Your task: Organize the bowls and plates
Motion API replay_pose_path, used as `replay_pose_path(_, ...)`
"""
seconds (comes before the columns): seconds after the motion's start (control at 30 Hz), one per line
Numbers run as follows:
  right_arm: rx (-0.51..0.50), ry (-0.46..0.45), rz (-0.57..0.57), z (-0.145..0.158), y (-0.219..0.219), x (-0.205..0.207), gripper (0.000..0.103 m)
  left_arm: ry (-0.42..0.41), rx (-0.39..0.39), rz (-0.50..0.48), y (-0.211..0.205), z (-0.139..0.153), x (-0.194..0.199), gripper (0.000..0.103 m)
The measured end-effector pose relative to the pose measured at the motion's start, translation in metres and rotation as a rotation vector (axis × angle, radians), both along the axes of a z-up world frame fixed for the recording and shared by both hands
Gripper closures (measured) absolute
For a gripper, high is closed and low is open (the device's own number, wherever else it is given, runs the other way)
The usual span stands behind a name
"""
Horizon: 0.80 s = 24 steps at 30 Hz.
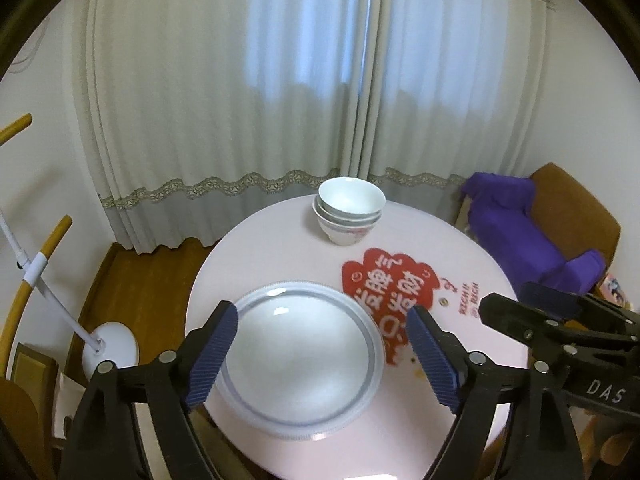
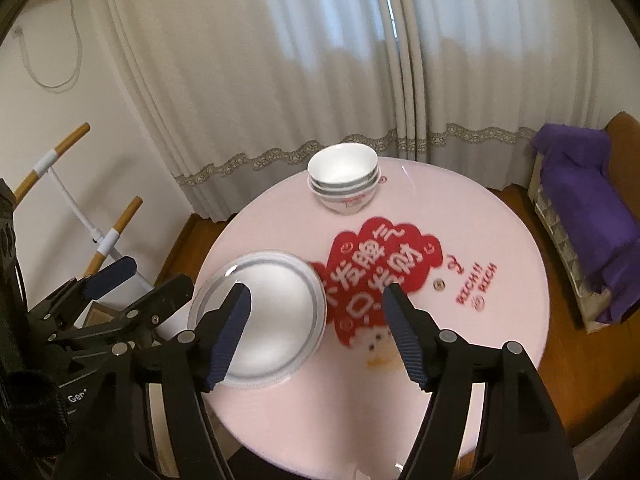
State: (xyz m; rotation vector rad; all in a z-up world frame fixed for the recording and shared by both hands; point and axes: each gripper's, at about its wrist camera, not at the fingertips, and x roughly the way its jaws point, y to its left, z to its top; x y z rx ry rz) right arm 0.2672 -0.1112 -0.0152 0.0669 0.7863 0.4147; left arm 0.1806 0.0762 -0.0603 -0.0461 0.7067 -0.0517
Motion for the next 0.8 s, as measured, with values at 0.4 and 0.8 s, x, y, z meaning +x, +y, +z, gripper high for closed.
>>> replay_pose_path(0.4,0.002,-0.033,0.001,0.012,-0.015,-0.045,0.028,-0.015,0.026,-0.009,-0.008,0.021,-0.045,0.010)
replay_pose_path(0.8,-0.008,-0.014,-0.011,0.020,-0.022,0.014,0.028,0.050,-0.003,-0.058,-0.008,0.039,0.061,0.008)
